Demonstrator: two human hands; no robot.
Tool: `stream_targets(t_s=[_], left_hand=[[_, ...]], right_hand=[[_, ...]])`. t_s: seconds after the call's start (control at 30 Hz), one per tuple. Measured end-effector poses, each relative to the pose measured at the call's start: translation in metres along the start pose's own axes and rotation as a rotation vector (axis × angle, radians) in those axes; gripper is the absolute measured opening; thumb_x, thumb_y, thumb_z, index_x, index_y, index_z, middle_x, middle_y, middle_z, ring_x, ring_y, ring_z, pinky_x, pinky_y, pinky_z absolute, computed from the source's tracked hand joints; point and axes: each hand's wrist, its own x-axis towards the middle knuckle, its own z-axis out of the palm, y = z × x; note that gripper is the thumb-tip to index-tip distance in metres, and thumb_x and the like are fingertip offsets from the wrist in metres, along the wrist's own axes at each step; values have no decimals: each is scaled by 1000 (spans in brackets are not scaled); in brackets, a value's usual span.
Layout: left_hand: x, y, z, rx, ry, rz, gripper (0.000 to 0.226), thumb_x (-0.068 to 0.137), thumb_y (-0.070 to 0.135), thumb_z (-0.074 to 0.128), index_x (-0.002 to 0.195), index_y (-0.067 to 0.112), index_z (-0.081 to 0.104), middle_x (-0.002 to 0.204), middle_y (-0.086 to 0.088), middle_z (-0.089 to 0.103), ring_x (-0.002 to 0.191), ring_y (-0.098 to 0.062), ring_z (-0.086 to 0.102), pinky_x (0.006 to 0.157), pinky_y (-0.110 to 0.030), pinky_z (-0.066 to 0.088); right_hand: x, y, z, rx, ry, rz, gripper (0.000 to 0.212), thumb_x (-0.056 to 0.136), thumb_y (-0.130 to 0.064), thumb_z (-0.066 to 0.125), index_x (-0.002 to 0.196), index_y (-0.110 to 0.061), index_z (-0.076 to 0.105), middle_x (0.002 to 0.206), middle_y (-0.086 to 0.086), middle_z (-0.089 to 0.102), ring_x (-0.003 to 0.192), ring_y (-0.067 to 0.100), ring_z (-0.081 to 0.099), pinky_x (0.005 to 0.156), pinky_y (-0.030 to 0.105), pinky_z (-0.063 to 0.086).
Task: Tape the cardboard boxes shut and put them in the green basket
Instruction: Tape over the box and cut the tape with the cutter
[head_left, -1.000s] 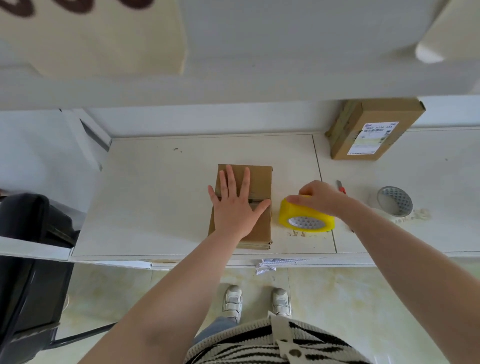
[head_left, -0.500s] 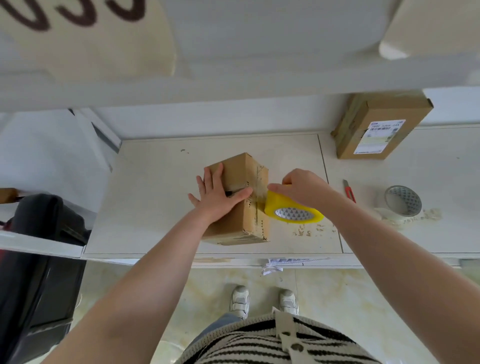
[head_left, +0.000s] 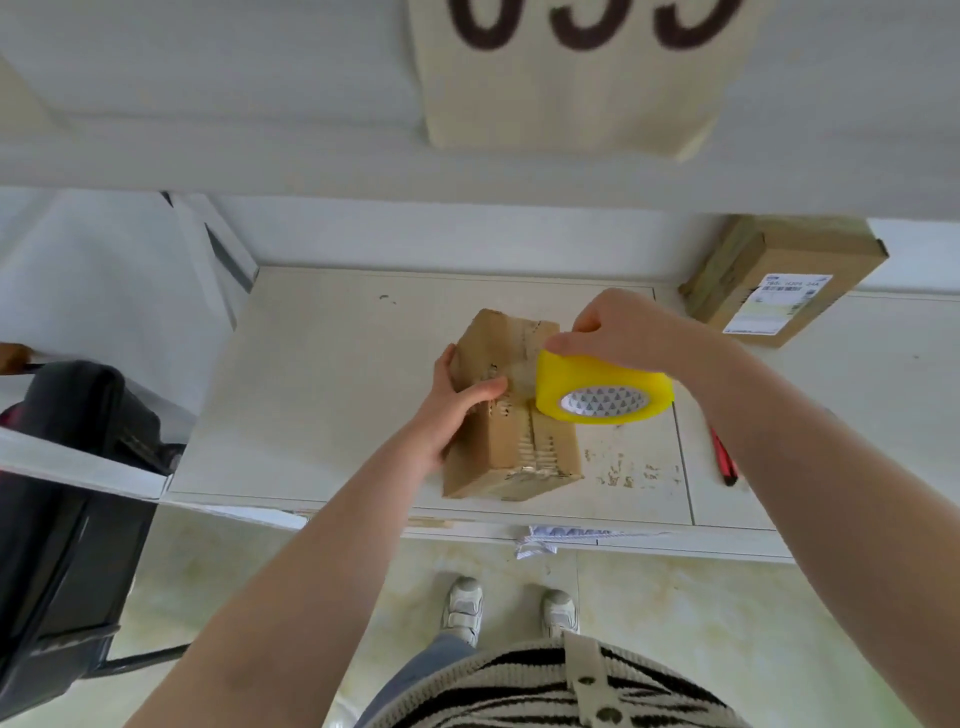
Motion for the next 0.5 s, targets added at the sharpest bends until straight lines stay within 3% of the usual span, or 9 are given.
stream_targets(t_s=[0.07, 0.17, 0.23, 0.3, 0.33, 0.43, 0.5], left_hand=[[2, -13, 13, -133, -15, -22, 103, 74, 31, 80, 153, 36, 13, 116, 19, 54, 102, -6, 64, 81, -29, 51], [0, -17, 27, -249, 6, -26, 76, 89, 18, 68, 150, 24, 23, 107, 15, 66, 87, -4, 71, 67, -26, 56], [-3, -14, 30, -258, 37, -53, 70, 91, 24, 65, 150, 22, 27, 117, 9, 67, 103, -11, 69, 80, -34, 57], [-6, -13, 34, -74, 119, -74, 70, 94, 39, 59, 152, 18, 25, 147, -3, 45, 135, -22, 46, 107, -46, 42], [-9, -15, 38, 43, 170, -72, 65, 96, 46, 54, 149, 14, 31, 150, -7, 39, 138, -26, 40, 111, -48, 36], [-14, -22, 52, 195, 282, 22, 56, 100, 55, 34, 130, 12, 54, 122, -4, 58, 117, -27, 55, 96, -39, 43], [-17, -22, 57, 212, 304, 62, 62, 100, 59, 25, 126, 14, 58, 106, 4, 58, 104, -20, 56, 87, -33, 39]], right_hand=[[-4, -8, -7, -117, 28, 13, 60, 83, -62, 59, 52, -15, 38, 48, -1, 31, 45, 18, 34, 49, 26, 26], [-9, -21, -3, -208, 63, 64, 60, 83, -65, 58, 53, -16, 39, 46, -4, 36, 45, 15, 39, 46, 26, 24], [-11, -27, 0, -238, 73, 78, 60, 83, -68, 56, 57, -16, 43, 52, -3, 43, 50, 14, 44, 47, 26, 25], [-11, -32, 2, -265, 85, 88, 59, 83, -69, 54, 60, -16, 45, 57, -2, 48, 55, 14, 48, 48, 26, 26], [-12, -33, 2, -270, 90, 93, 58, 83, -69, 54, 60, -16, 45, 58, -2, 48, 56, 14, 48, 49, 26, 26], [-13, -36, 5, -265, 97, 109, 57, 83, -68, 54, 58, -18, 41, 56, -4, 46, 54, 14, 47, 49, 26, 26], [-14, -35, 6, -272, 106, 111, 58, 83, -69, 54, 58, -19, 40, 56, -4, 46, 53, 14, 47, 49, 26, 25]])
